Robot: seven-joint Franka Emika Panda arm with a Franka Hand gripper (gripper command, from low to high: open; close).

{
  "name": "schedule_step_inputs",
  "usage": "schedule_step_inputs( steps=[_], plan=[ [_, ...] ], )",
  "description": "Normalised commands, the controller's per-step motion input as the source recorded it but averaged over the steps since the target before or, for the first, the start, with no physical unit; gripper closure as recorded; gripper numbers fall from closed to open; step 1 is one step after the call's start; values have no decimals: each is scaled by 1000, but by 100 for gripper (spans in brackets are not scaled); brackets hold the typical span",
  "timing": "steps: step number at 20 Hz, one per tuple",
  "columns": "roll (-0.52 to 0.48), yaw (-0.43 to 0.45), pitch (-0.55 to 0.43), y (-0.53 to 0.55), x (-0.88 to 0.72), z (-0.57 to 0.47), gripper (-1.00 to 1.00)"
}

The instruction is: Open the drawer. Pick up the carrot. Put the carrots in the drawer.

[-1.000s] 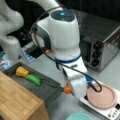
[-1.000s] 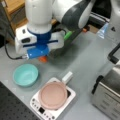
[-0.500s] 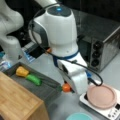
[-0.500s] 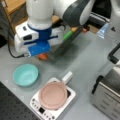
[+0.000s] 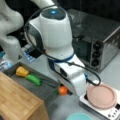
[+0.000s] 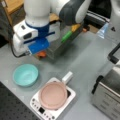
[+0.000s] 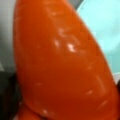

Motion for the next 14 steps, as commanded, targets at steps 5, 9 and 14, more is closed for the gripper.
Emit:
schedule_step_inputs(
  steps=[5, 9, 14],
  plan=[
    [23, 123, -209, -53, -290, -76, 100],
    [43, 125, -185, 12, -376, -96, 100],
    [91, 174, -188, 20, -405, -157, 100]
  ],
)
